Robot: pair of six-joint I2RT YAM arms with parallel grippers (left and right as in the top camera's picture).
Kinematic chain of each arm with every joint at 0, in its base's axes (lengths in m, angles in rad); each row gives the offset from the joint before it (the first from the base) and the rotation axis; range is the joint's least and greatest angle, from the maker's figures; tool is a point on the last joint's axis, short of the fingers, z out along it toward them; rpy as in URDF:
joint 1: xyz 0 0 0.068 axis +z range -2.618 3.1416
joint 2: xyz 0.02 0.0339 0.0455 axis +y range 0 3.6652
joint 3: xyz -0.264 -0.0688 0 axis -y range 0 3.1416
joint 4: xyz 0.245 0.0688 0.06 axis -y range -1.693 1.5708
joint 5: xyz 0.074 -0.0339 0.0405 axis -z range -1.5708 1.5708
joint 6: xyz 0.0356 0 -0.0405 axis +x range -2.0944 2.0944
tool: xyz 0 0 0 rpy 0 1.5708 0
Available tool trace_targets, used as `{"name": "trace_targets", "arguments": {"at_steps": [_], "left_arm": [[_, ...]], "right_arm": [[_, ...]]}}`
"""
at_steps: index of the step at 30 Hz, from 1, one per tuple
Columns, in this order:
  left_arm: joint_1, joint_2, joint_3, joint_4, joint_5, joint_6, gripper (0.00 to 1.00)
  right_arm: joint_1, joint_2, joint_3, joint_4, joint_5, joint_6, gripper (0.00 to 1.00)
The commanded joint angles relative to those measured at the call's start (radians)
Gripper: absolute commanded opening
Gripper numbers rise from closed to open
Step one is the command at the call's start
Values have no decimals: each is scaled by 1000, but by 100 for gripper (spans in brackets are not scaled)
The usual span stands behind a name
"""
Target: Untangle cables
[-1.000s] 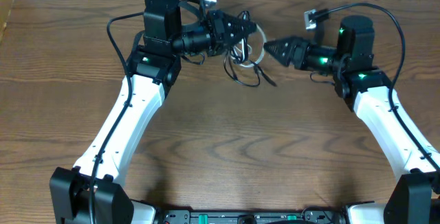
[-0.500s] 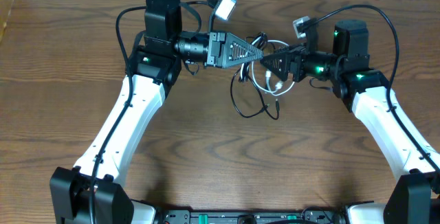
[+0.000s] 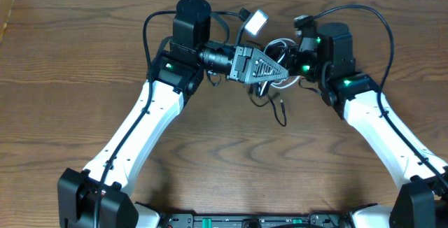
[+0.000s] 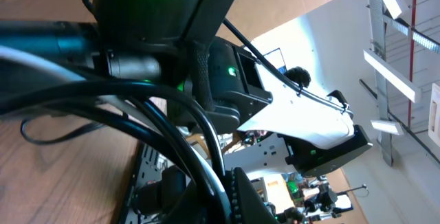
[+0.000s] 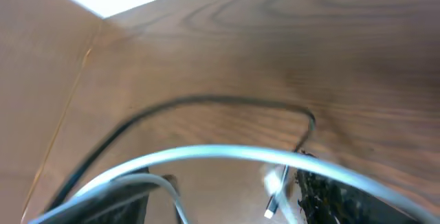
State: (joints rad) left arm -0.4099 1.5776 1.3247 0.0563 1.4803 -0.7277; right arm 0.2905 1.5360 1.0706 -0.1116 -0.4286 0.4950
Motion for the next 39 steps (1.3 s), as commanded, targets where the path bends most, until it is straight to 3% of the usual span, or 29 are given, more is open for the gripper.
{"name": "trace_targets", "arguments": {"at_steps": [1,6,9,13,20,24,27,32,39], "left_arm": [[-2,5,20,5,46,24,8],[-2,5,18,-11,93,48,8],[-2,5,5,-68,93,140,8],[-2,5,-45,-174,50,275,8],[-2,5,-204,-300,-344,316,8],[-2,6,-261,-325,-530,314,8],[-2,7,-268,-325,-610,279,8],[-1,7,-268,-303,-740,98,8],[2,6,-268,-10,-689,-197,7]], "right_arm": [[-64,-12,9,-16,135,92,64],[-179,-12,9,-143,192,94,63],[-261,-12,9,-245,195,60,56],[-362,-12,9,-349,190,-27,56],[-433,-12,9,-464,112,-159,58],[-431,-12,9,-475,-166,-338,62],[-420,-12,9,-493,-330,-401,65],[-380,-12,9,-554,-435,-471,68],[-281,-12,9,-608,-463,-562,73]]}}
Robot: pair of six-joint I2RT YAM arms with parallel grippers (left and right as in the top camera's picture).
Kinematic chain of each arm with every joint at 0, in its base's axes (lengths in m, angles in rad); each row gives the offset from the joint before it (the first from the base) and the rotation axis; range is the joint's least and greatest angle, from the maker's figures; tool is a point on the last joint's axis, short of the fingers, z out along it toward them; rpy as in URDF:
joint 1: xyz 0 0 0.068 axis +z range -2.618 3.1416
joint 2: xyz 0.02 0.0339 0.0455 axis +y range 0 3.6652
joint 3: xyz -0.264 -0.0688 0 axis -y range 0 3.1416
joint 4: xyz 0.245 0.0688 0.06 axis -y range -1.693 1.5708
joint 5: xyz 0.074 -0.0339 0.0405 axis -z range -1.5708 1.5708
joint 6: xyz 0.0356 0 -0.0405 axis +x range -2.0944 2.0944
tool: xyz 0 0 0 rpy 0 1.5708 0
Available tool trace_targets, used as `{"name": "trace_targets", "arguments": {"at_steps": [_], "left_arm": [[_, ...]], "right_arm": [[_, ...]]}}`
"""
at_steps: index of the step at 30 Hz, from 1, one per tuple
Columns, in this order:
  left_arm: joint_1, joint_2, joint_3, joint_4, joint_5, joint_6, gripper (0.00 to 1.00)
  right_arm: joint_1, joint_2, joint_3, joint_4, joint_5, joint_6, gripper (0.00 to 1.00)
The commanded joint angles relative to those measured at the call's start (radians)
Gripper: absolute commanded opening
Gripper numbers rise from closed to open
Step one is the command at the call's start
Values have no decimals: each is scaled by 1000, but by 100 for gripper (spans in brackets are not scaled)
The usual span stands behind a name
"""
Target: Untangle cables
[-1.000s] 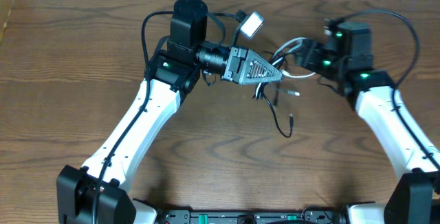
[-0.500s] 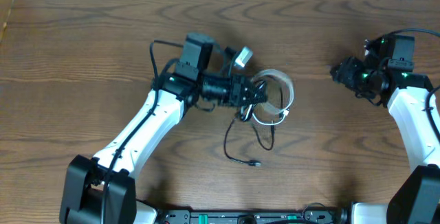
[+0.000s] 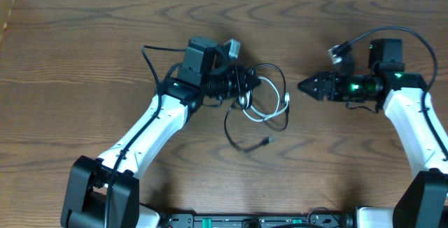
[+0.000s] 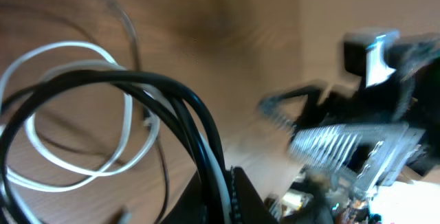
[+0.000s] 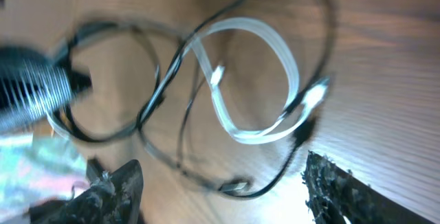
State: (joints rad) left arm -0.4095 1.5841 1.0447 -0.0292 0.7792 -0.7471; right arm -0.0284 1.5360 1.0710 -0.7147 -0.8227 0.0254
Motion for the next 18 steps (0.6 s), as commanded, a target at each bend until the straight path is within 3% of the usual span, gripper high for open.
{"name": "trace_targets", "arguments": {"at_steps": [1,4,7,13,18], "left_arm": [[5,0,12,148,55,-200,8],[30,0,18,293,182,-263,8],[76,0,21,319,294,-312,7],[161,0,21,320,505,-356,7],[206,0,21,320,578,-401,7]], "right_arm": [[58,-12,9,-8,-71,-139,74],[107,-12,9,-32,-62,-336,78],[142,-12,6,-49,17,-482,79],[191,-11,6,-45,64,-566,84],[274,-11,5,-37,83,-634,82]]}}
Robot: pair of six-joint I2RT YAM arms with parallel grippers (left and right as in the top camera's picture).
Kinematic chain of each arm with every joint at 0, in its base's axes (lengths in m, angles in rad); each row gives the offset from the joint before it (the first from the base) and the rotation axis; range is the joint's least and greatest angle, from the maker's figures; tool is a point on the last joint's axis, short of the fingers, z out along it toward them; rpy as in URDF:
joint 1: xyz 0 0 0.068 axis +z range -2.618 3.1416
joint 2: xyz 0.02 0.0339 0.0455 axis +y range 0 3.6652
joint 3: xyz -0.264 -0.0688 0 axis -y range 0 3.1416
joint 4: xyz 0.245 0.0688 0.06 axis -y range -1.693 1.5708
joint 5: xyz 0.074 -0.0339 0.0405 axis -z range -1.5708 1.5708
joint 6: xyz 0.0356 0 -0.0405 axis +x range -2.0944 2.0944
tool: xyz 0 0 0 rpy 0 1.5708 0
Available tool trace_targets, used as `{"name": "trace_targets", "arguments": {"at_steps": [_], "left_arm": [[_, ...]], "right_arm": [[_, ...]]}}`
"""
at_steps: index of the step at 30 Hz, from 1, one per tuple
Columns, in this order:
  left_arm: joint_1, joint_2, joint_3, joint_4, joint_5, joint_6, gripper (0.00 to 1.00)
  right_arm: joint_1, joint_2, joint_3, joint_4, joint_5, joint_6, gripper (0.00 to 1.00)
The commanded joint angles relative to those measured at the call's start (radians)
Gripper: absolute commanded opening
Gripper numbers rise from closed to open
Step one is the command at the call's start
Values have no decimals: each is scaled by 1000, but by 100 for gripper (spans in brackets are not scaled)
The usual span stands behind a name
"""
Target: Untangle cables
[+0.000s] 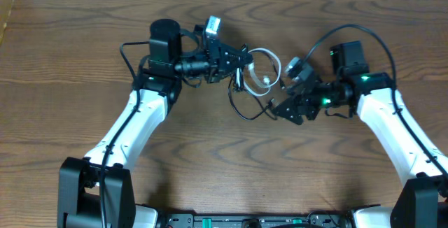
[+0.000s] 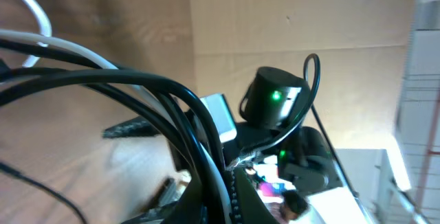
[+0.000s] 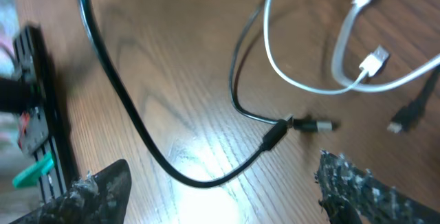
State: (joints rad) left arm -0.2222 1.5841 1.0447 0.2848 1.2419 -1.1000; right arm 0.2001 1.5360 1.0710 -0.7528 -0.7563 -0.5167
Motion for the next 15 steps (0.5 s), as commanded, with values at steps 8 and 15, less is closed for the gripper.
{"name": "trace_targets", "arguments": {"at_steps": [8,15], "left_arm": [[27,0,21,15,127,-100,8],[27,0,21,135,128,-183,7]], "right_arm": [[136,2,-32,75,50,-95,76],[159,67,-49,89,103,-90,51]]}}
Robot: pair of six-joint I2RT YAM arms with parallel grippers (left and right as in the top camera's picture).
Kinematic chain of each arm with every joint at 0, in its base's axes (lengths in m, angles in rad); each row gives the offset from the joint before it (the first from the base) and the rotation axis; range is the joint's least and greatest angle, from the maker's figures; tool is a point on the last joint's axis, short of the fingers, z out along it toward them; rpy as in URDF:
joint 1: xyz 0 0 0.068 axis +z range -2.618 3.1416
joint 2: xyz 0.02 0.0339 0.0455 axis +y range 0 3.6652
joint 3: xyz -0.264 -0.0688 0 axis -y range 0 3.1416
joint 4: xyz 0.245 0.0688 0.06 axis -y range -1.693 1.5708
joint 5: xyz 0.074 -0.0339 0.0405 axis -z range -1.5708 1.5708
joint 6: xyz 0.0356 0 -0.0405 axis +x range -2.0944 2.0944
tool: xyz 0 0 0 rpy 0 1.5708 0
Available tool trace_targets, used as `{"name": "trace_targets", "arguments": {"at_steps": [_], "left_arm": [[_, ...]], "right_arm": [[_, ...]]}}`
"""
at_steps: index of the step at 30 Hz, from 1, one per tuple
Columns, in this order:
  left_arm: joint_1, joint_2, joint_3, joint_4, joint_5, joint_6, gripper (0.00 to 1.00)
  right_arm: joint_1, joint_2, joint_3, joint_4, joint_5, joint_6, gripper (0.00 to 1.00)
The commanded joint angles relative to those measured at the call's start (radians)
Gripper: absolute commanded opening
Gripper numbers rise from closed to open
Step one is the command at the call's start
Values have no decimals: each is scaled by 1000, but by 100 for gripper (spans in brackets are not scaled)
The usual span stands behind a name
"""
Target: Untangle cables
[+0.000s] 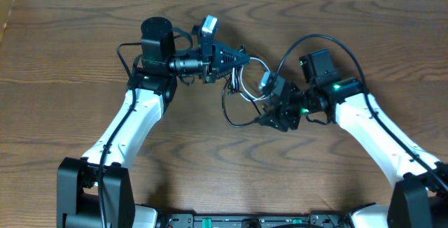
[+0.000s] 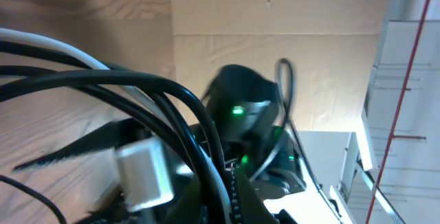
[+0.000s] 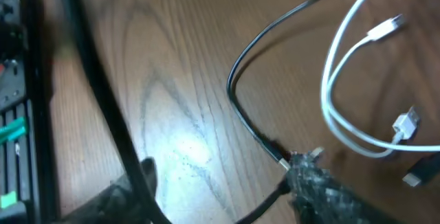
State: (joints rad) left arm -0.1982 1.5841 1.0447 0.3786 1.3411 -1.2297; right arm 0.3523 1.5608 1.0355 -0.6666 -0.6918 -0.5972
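Observation:
A tangle of black and white cables [image 1: 245, 91] hangs from my left gripper [image 1: 238, 58], which is raised above the table's middle back. In the left wrist view that gripper [image 2: 216, 183] is shut on a bundle of black and white strands [image 2: 172, 100]. My right gripper [image 1: 269, 119] sits low on the table just right of the tangle, open. In the right wrist view its fingers [image 3: 323, 183] straddle bare wood, with a thin black cable's plug [image 3: 275, 154] beside the right finger. A white cable [image 3: 337, 107] loops beyond it, and a thick black cable [image 3: 103, 114] passes the left finger.
The wooden table [image 1: 84, 32] runs to a pale wall along the back edge. A black loop of the tangle [image 1: 227, 112] trails onto the wood below the left gripper. Both arms reach in from the front corners.
My right gripper has moved left and closer to the tangle, now beside the thin black cable's plug. The left gripper stays shut on the bundle, shifted slightly up and left.
Both grippers were close together at the tangle at the back. Then my right gripper stood far to the right, clear of the cables, while the left held them. Since then the right gripper has come back, open and low, up to the trailing black cable.

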Motion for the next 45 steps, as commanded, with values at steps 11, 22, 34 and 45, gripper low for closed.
{"name": "trace_targets", "arguments": {"at_steps": [11,22,34,45], "left_arm": [[34,0,21,77,28,-66,7],[42,0,21,76,40,-31,7],[42,0,20,76,156,69,7],[42,1,19,76,215,183,8]], "right_arm": [[-59,59,10,83,130,336,1],[-103,-105,49,194,-145,475,1],[-107,-129,49,578,-243,799,1],[-192,-129,49,678,-371,946,1]]}}
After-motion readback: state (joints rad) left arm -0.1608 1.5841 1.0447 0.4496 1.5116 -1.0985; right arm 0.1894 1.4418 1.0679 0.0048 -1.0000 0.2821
